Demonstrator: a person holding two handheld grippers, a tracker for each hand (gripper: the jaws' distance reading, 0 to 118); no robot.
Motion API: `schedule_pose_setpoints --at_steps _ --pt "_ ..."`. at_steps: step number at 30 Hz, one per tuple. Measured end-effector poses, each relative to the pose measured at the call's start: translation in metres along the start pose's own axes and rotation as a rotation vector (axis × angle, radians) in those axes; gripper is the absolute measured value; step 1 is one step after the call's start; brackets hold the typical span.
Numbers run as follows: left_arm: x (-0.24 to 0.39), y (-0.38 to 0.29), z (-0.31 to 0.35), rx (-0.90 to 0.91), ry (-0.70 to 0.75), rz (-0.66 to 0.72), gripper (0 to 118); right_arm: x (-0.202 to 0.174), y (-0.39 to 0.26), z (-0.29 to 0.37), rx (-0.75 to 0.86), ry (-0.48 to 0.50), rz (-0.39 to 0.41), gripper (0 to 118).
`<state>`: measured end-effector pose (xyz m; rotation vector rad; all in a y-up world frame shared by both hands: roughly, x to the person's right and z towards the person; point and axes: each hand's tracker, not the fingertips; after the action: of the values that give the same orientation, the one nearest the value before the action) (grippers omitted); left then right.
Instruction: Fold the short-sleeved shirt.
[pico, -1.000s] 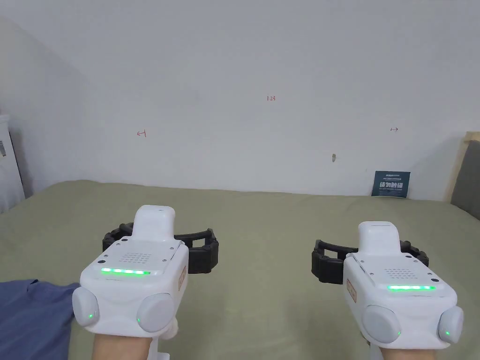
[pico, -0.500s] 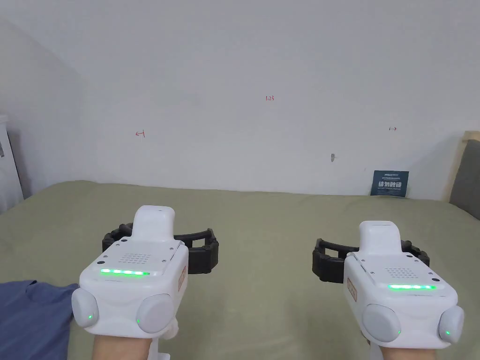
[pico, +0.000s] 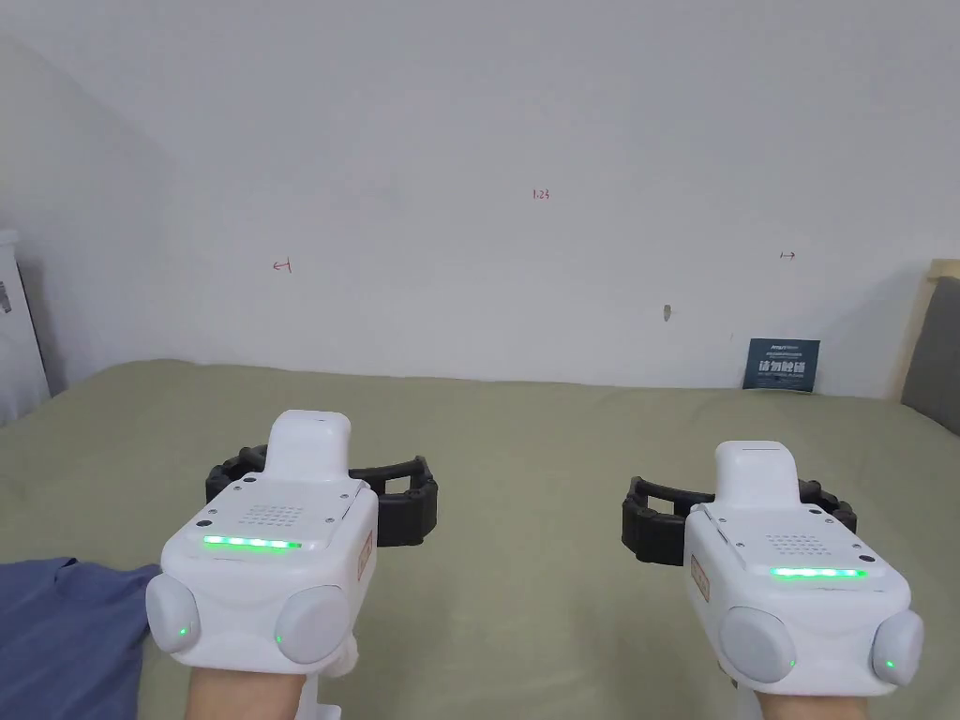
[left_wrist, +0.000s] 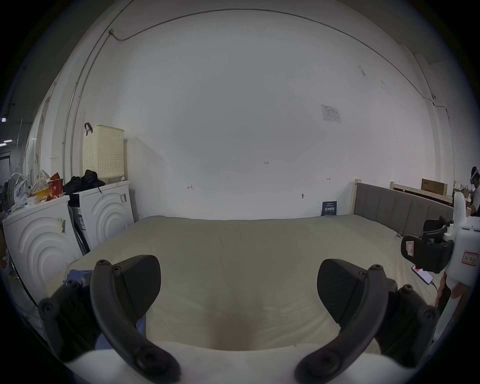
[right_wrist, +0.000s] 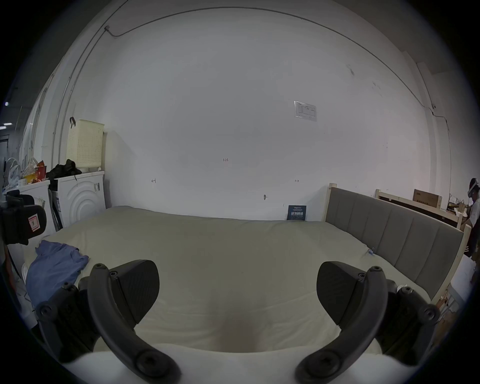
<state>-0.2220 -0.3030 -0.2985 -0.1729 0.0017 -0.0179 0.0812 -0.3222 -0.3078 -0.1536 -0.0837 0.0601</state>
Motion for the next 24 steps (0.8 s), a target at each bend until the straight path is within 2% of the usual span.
schedule_pose_setpoints --at_steps 24 --pt "0.0010 -0.0026 -0.0034 -0.007 -0.016 0.000 118 -0.0023 0.0006 0.0010 0.019 0.002 -0.018 118"
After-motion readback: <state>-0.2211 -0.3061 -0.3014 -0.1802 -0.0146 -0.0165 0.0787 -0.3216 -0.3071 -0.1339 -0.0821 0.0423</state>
